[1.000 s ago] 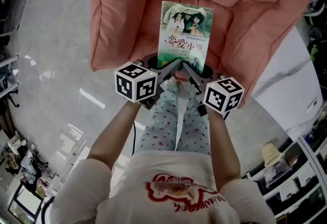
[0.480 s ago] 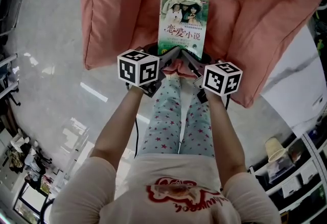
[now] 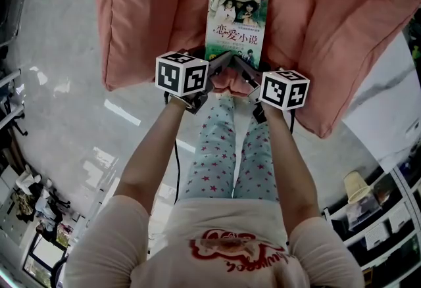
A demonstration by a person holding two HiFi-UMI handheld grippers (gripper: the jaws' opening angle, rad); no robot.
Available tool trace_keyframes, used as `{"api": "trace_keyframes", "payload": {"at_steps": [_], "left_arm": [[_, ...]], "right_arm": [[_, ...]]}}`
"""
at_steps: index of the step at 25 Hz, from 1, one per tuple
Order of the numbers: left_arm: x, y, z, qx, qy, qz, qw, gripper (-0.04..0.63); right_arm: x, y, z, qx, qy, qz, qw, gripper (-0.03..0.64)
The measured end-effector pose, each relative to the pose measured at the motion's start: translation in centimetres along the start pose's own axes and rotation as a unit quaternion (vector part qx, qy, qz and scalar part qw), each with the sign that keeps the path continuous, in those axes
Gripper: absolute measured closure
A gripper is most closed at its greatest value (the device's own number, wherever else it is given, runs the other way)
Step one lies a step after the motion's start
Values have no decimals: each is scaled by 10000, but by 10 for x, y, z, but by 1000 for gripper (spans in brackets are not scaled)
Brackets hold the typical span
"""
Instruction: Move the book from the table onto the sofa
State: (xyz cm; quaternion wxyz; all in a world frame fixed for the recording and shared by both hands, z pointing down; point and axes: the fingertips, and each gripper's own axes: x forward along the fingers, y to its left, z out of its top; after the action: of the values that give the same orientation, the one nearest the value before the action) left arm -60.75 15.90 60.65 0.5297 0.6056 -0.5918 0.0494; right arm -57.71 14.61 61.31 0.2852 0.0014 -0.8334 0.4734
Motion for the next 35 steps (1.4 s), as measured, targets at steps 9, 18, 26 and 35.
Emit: {"api": "trace_keyframes", "payload": {"at_steps": [9,18,26,35], "left_arm": [[11,10,-5,-39,132,240,9996,449],[2,16,-6,370,139,1465,9884,382],[-22,21,-10,1007,-18,2545,9618,331],[-76,-27,-18,1099,-323,2185,9691,331]], "right_arm": [[4,-17,-4,136,49,-426,9990,461],[-3,-27,-6,120,30,-1443,9895,383],[-20,-22,-7,-493,12,-2059,9773,350],[-96,45,15,-723,-878,-1743,9781,372]]}}
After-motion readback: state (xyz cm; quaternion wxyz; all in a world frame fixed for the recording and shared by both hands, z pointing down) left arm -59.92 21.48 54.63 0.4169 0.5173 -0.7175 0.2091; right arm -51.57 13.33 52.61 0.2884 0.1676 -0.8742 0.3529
